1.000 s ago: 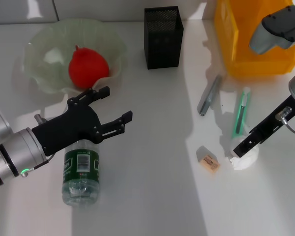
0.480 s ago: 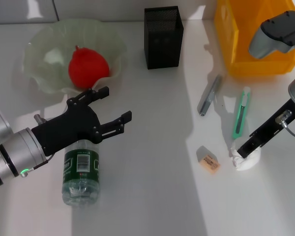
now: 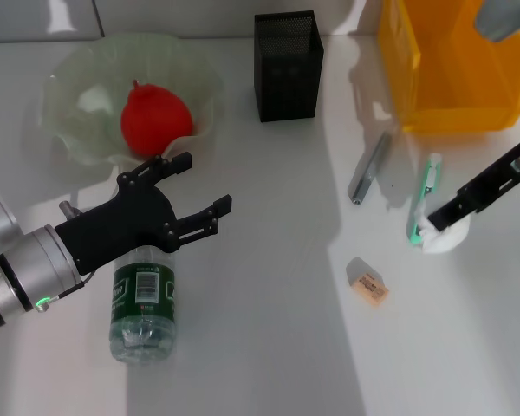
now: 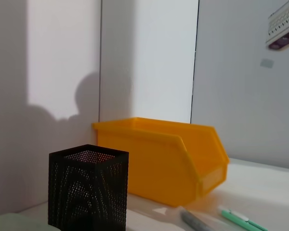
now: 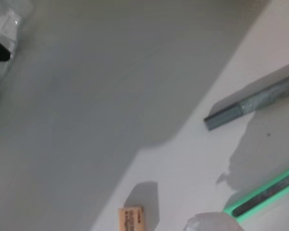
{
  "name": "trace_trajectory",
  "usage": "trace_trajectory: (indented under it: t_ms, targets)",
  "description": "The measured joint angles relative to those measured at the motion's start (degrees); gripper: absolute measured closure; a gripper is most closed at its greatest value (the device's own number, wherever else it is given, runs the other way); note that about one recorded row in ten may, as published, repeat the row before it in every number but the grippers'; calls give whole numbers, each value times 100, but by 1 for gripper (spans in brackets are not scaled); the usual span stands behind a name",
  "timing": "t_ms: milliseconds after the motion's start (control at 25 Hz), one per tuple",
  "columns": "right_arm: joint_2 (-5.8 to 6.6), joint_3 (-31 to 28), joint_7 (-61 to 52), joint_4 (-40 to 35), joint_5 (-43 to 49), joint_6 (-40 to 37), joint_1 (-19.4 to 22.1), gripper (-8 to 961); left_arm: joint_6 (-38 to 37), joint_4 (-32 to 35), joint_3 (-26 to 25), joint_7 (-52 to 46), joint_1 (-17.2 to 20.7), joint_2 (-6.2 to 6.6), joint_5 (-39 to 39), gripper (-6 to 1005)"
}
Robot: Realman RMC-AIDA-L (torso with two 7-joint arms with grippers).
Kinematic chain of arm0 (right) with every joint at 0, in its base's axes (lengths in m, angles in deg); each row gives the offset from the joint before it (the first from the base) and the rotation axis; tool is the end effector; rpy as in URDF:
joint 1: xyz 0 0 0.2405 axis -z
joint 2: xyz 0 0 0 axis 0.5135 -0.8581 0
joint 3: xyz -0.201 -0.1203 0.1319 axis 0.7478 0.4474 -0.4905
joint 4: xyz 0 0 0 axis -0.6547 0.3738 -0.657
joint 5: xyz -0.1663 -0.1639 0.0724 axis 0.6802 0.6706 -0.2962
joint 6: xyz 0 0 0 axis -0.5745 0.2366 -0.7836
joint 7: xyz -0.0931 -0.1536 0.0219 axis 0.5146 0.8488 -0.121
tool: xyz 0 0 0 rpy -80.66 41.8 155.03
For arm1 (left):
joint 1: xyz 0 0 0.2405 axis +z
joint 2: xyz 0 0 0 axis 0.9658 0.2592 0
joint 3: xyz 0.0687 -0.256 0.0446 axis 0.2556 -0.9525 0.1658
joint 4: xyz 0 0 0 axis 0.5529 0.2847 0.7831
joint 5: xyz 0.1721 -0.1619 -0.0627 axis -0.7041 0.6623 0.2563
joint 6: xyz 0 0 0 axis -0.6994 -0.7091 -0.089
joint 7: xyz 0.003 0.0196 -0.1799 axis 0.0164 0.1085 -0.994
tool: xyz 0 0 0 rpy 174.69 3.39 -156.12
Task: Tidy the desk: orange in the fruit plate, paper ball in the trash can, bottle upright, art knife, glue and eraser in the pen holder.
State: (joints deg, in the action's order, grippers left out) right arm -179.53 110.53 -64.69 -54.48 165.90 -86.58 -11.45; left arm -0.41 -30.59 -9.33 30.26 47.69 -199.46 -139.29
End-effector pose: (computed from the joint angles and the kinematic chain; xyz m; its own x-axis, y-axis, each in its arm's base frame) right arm 0.2030 0.4035 0.0081 0.5994 -0.7678 0.2263 -0.6733 -0.6365 -0.3761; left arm -0.3109 0.3393 -0.1022 0.7647 0.1048 0.6358 0.4372 -0.8091 -0.3926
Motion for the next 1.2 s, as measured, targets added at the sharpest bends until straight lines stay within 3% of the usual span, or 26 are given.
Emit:
trace_trajectory:
  t_ms: [280, 520, 960, 1200]
  targets:
    - [121, -693, -32, -1600, 276, 55, -17, 485, -5, -19, 0, 18, -27, -7, 11, 129]
    - [130, -938, 46, -2435, 596, 1253, 188, 480, -44, -15, 0, -6, -24, -10, 13, 130]
    - [85, -638, 236, -838, 798, 3324, 203, 415, -64, -25, 0, 10, -7, -9, 12, 130]
    - [82, -518, 543, 96, 758, 3800, -39, 379, -146, -25, 0, 24, 8, -10, 7, 130]
